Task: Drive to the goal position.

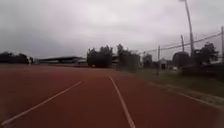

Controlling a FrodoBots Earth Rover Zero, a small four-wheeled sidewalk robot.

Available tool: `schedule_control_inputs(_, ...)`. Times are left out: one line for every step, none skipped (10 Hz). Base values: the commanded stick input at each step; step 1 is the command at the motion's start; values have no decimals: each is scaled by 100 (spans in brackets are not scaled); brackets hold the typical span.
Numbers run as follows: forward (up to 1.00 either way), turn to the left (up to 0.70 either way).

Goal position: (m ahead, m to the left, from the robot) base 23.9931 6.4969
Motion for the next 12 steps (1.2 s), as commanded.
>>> schedule_control_inputs(70, 0)
schedule_control_inputs(70, 0)
schedule_control_inputs(70, 0)
schedule_control_inputs(70, 0)
schedule_control_inputs(70, 0)
schedule_control_inputs(70, 0)
schedule_control_inputs(70, 0)
schedule_control_inputs(70, 0)
schedule_control_inputs(70, 0)
schedule_control_inputs(70, 0)
schedule_control_inputs(70, 0)
schedule_control_inputs(70, 0)
